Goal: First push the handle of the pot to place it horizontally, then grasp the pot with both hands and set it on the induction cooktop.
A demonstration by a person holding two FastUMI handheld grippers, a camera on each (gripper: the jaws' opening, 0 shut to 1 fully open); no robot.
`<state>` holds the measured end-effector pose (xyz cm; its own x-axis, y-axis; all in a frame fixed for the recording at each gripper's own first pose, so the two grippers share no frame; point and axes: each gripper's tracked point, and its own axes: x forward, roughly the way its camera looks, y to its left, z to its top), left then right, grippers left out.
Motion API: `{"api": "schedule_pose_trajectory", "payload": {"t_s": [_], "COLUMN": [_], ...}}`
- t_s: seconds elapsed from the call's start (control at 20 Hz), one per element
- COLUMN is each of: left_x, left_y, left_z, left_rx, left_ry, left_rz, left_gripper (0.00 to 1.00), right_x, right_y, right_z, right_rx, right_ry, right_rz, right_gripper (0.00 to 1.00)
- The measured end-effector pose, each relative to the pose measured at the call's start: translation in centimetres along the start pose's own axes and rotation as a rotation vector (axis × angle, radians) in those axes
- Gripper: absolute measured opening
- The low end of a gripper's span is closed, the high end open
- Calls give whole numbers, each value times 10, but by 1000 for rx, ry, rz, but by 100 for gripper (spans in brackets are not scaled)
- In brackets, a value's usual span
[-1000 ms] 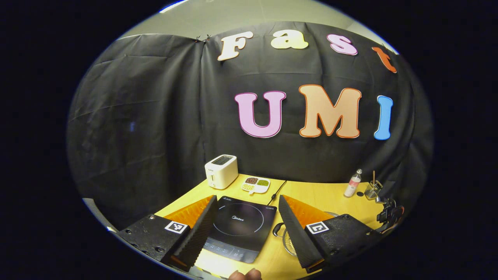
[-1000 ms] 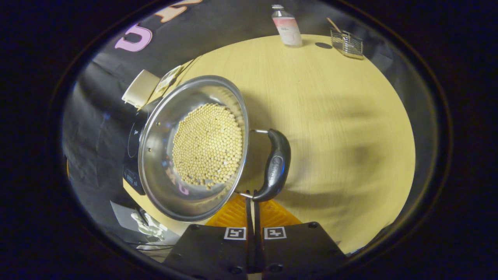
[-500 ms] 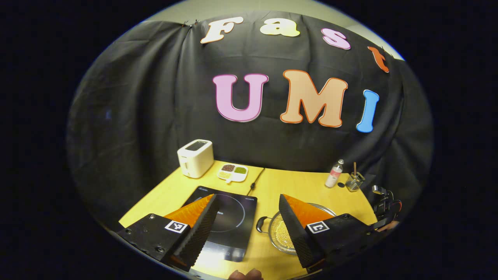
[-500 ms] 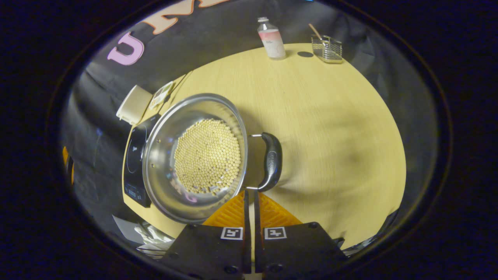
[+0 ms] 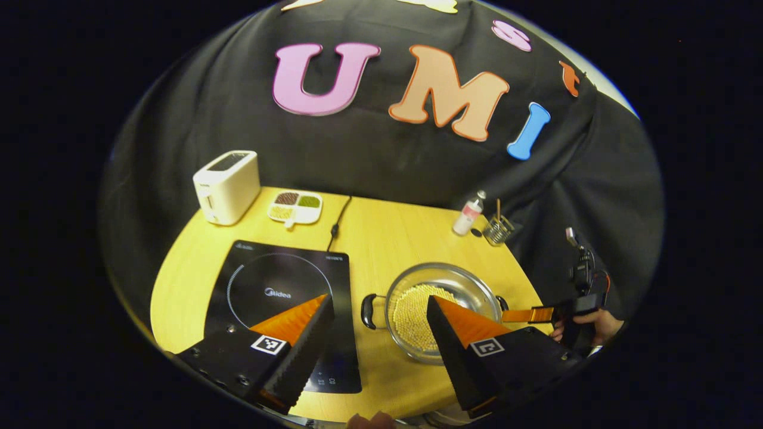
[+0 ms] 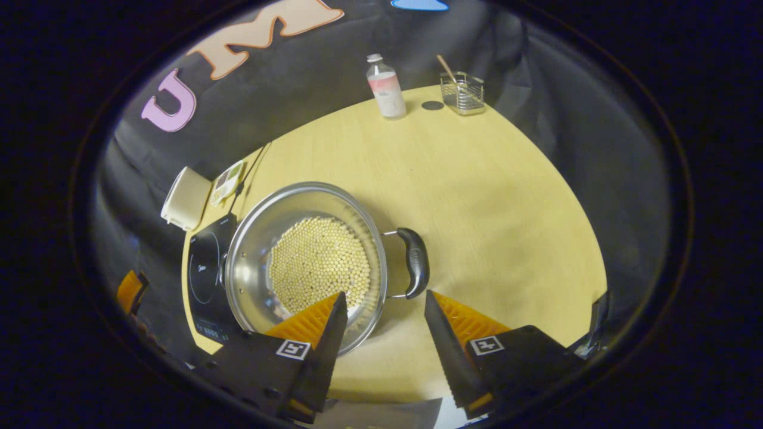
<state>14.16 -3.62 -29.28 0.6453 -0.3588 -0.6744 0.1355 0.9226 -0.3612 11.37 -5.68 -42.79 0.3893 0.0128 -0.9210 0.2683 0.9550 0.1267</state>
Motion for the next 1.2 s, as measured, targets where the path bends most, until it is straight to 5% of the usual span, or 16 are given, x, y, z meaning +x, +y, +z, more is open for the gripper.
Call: {"api": "schedule_pose_trajectory", "payload": {"t_s": [0.05, 0.2, 0.6, 1.2], "left_x": [3, 23, 79, 132], "left_y": [4, 17, 5, 10], "left_z": [-8, -19, -42, -84], "left_rx": [-5, -10, -61, -102], "left_ry": [36, 106, 261, 487], "left_rz": [-13, -29, -149, -141], "left_gripper": [96, 100, 96, 93], "right_x": [-1, 0, 17, 59], "right_y": [1, 0, -13, -20], "right_z": [1, 2, 10, 14], "right_rx": [-11, -40, -45, -76], "right_ry": [-4, 4, 41, 114], "right_rz": [-10, -39, -43, -22], "right_gripper": [71, 87, 82, 82]}}
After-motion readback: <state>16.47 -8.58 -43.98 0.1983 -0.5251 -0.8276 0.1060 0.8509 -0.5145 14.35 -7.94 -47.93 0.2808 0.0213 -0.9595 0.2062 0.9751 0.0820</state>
